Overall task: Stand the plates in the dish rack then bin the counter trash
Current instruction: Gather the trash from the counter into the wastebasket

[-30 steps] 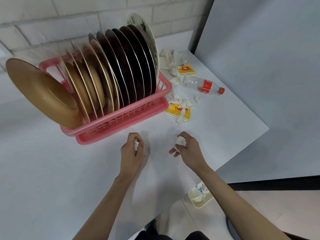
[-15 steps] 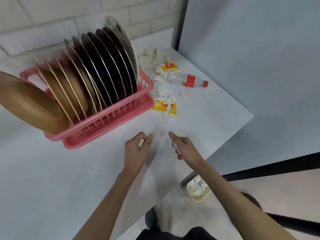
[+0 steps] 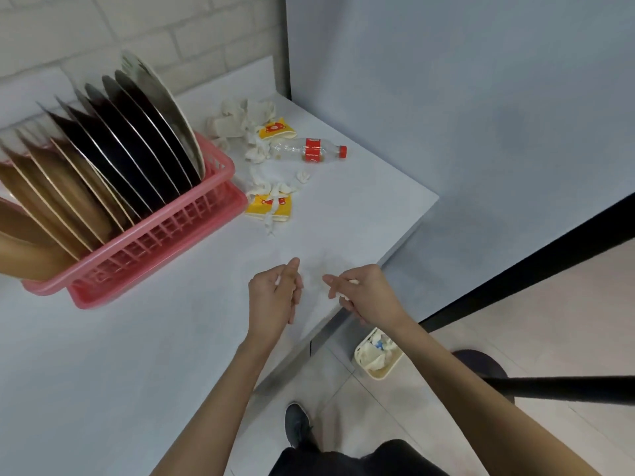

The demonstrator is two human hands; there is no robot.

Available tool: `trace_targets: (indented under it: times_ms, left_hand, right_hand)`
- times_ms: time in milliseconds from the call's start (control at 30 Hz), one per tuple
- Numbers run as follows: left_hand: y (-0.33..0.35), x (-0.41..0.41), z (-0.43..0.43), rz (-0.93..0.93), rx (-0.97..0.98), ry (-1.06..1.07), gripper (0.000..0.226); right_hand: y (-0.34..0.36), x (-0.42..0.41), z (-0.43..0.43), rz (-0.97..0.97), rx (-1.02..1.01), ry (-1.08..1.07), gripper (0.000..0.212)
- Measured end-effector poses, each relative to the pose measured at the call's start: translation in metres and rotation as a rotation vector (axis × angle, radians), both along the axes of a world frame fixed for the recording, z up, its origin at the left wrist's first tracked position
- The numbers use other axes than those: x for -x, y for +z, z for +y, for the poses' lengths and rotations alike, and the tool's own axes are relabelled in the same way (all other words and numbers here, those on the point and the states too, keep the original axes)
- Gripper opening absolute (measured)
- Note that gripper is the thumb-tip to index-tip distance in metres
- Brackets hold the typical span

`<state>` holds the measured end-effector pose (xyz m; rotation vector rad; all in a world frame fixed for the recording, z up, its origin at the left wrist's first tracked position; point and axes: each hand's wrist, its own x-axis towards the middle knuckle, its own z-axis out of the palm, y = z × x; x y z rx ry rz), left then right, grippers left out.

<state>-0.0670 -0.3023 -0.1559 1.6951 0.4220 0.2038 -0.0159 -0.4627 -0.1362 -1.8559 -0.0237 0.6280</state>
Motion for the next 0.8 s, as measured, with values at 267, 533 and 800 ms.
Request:
trace_targets:
  times_ms: [267,533,800]
  left_hand:
    - [0.000,0.008,-0.076,0.065,-0.068,-0.073,0.061]
    - [-0.006,0.031,-0.138,0.134,-0.101,-0.133,0.057]
    - [-0.024,0.045,-0.185,0.154,-0.145,-0.147,0.063]
  right_hand:
    - [-0.006,0.018,-0.070,-0.072,0.056,-0.001,0.062]
    - [-0.025,0.044,-0.130,-0.085,-0.005,-0.088,0.061]
    - [-0.046,0.066,-0.177,-0.072,-0.003,-0.110,0.056]
